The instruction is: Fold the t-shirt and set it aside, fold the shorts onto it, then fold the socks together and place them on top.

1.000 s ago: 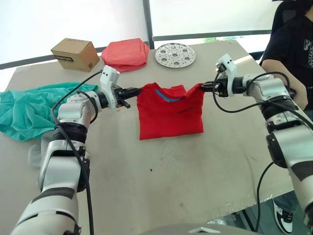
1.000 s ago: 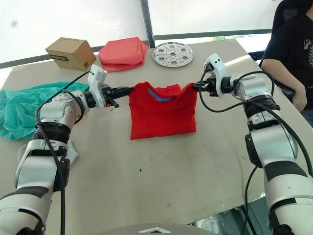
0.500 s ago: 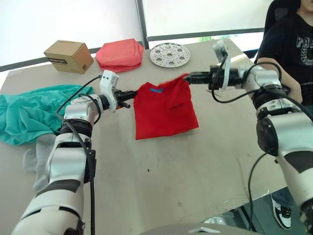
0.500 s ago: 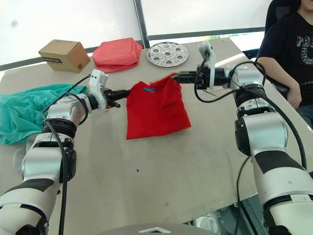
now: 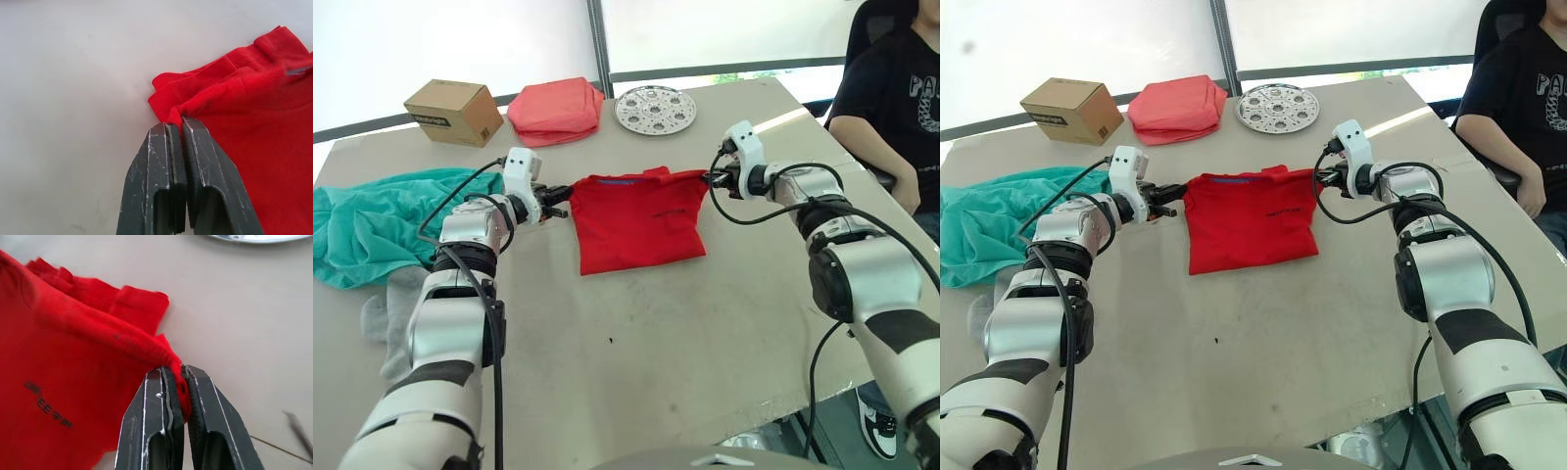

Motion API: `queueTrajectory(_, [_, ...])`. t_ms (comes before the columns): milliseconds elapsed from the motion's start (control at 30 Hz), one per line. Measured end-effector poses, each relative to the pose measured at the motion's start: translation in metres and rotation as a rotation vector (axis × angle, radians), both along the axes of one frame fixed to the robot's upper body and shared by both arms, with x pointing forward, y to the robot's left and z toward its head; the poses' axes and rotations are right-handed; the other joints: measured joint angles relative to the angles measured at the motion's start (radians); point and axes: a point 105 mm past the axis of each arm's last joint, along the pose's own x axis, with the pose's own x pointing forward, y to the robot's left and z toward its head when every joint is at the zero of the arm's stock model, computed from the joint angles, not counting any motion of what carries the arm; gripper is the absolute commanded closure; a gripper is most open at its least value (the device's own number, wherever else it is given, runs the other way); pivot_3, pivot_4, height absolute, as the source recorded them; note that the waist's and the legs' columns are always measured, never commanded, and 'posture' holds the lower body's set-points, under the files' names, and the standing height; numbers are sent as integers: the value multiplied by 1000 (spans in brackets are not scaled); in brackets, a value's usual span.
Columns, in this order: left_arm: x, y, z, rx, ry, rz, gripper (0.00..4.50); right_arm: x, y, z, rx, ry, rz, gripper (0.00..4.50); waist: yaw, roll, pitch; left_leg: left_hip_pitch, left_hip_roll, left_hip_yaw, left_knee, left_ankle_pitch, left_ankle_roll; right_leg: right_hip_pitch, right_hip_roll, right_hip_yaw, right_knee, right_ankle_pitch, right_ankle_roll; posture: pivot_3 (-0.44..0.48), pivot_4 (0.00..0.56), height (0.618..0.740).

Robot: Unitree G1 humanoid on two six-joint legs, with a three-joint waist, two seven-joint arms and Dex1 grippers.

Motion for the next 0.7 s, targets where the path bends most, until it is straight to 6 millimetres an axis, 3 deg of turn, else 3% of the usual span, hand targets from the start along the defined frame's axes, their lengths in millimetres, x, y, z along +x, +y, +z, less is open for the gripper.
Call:
queueTrajectory(133, [-2,4,1,-39,-9,16,1874,0,-13,-12,25,23,-55,1559,-2,0,0,0,0,0,0,0,0,0,0,0,0,0,0,0,150,740])
queueTrajectory(167, [-3,5,2,-49,-11,23,1243,0,-14,-12,25,18,-64,922,-2,0,0,0,0,0,0,0,0,0,0,0,0,0,0,0,150,740])
queueTrajectory(233, [-7,8,3,-85,-18,41,435,3,-15,-5,37,-28,-74,125,-5,0,0,0,0,0,0,0,0,0,0,1,0,0,0,0,150,740])
queueTrajectory(333, [-17,10,13,-142,-68,48,435,8,-16,18,116,-138,-92,125,-6,0,0,0,0,0,-1,0,0,0,0,1,0,0,0,0,150,740])
queueTrajectory(400, [-30,5,31,-204,-158,23,435,7,-19,40,193,-264,-100,125,-3,0,0,0,1,0,-1,0,0,0,0,1,-1,0,0,0,150,740])
queueTrajectory(500, [-42,-1,44,-209,-235,-4,435,-3,-16,44,223,-340,-101,125,4,0,-1,0,1,-1,0,0,0,1,0,1,-1,0,0,0,150,740])
queueTrajectory(567, [-61,-11,49,-213,-296,-40,435,-26,-15,39,265,-394,-127,125,9,1,-3,0,1,-2,0,0,0,1,1,2,-1,0,0,0,150,740])
queueTrajectory(633, [-87,-34,42,-244,-316,-94,435,-65,-17,10,344,-337,-229,125,18,4,-3,0,0,-5,0,0,0,2,3,11,0,0,0,0,150,740])
queueTrajectory(700, [-96,-44,43,-279,-321,-96,435,-81,-20,7,364,-307,-302,125,29,6,-2,-1,0,-4,0,1,-2,1,4,14,-1,1,2,0,150,740])
